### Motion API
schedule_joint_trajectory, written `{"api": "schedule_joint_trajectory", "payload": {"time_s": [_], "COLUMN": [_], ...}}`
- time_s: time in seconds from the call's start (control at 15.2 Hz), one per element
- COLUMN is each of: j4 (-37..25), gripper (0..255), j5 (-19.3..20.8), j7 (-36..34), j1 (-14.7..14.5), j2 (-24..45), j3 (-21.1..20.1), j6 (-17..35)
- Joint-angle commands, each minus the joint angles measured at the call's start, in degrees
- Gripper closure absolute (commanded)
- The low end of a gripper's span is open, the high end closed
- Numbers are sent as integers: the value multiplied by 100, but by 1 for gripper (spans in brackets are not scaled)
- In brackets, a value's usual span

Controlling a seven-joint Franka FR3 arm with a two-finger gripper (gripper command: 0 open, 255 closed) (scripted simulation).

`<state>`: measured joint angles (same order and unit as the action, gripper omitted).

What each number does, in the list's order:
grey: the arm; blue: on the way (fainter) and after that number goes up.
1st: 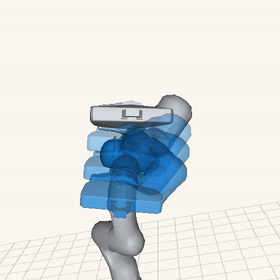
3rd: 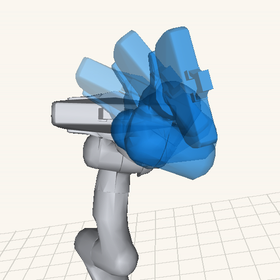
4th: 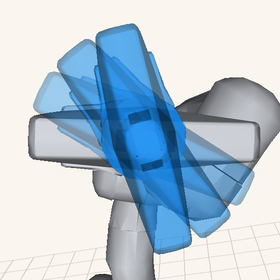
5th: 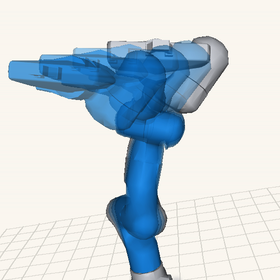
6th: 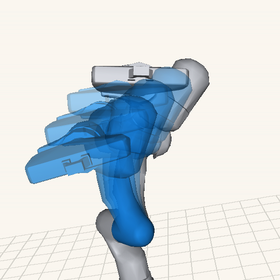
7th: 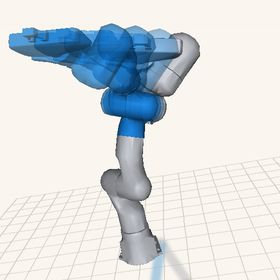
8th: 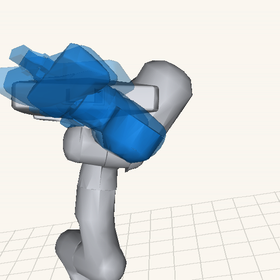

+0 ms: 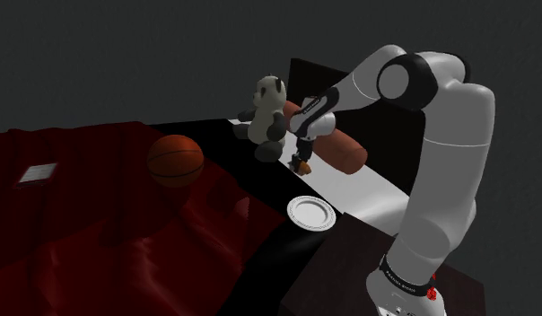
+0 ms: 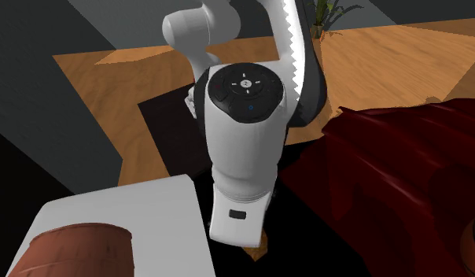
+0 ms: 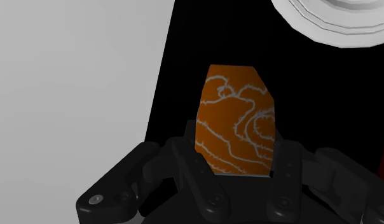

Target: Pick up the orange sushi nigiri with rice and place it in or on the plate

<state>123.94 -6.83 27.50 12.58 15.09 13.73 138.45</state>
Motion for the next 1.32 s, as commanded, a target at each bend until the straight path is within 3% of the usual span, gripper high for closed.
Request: {"api": "schedule_joint_trajectory", "payload": {"time_s": [0.0, 0.46, 0.99, 1.25], "j4": [422, 2176, 3895, 3948], "gripper": [255, 255, 255, 255], "j5": [93, 551, 1016, 936], "j7": [-106, -718, -1533, -1468], "j1": [-78, -331, -389, -434], "j2": [-321, -1607, -3114, -2716], "j3": [16, -29, -361, -325], "j6": [113, 636, 873, 1322]}}
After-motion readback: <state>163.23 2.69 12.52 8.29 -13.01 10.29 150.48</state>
